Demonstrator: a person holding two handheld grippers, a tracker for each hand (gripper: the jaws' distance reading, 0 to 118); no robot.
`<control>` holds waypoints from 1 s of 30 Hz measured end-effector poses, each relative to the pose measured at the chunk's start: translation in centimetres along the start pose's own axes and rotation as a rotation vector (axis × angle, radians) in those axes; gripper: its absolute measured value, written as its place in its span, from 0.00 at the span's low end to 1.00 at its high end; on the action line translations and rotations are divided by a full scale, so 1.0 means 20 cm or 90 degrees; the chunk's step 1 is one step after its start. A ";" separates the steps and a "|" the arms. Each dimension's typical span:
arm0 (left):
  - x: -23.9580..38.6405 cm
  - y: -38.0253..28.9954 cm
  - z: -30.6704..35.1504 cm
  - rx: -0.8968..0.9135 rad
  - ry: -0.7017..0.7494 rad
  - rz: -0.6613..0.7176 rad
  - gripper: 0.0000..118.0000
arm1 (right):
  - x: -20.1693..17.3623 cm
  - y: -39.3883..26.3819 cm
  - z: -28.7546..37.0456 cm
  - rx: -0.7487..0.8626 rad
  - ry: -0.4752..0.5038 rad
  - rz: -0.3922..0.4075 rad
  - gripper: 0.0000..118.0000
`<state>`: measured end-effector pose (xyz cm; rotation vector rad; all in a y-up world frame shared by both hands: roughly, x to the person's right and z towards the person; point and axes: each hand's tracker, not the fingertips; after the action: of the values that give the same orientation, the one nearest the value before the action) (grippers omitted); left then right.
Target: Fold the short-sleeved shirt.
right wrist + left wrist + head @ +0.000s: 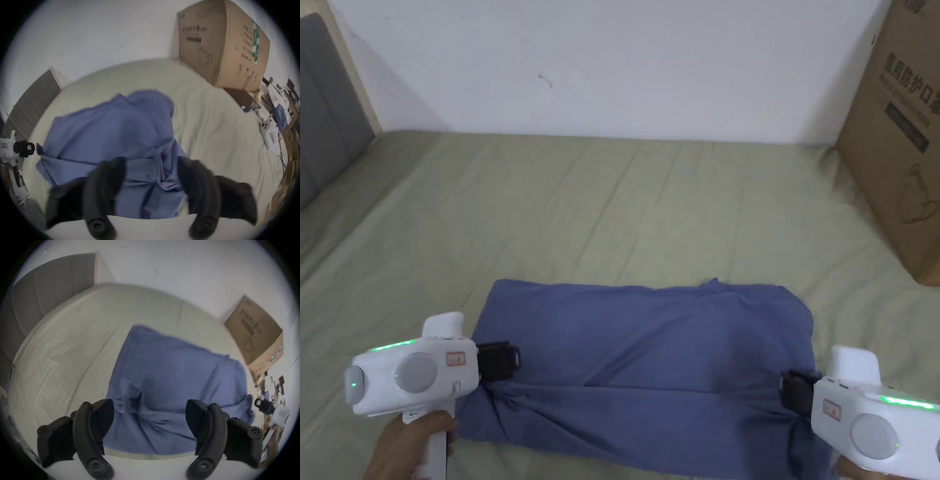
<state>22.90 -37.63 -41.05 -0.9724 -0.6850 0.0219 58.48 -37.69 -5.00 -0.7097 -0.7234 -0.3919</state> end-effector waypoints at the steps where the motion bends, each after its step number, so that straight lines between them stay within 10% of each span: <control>1: 0.03 0.01 0.09 0.030 -0.009 -0.001 0.79 | -0.02 0.02 0.08 0.031 0.008 0.005 0.97; 15: 0.40 -0.22 0.94 0.409 0.022 -0.204 0.77 | -0.31 0.02 1.03 0.384 0.003 0.061 0.93; 17: 0.43 -0.27 0.98 0.416 0.021 -0.218 0.64 | -0.34 -0.01 1.09 0.404 -0.013 0.066 0.75; 19: 0.45 -0.31 1.00 0.421 0.024 -0.225 0.26 | -0.38 -0.04 1.13 0.414 -0.028 0.075 0.24; 21: 0.47 -0.33 1.00 0.421 0.022 -0.229 0.00 | -0.40 -0.05 1.15 0.415 -0.030 0.079 0.00; 30: 0.44 -0.32 0.95 0.357 0.015 -0.206 0.00 | -0.39 -0.05 1.18 0.412 -0.015 0.071 0.00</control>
<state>17.64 -24.31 -24.45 -0.3190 -0.7535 -0.0792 41.54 -21.12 2.48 -0.1414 -0.7728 -0.0337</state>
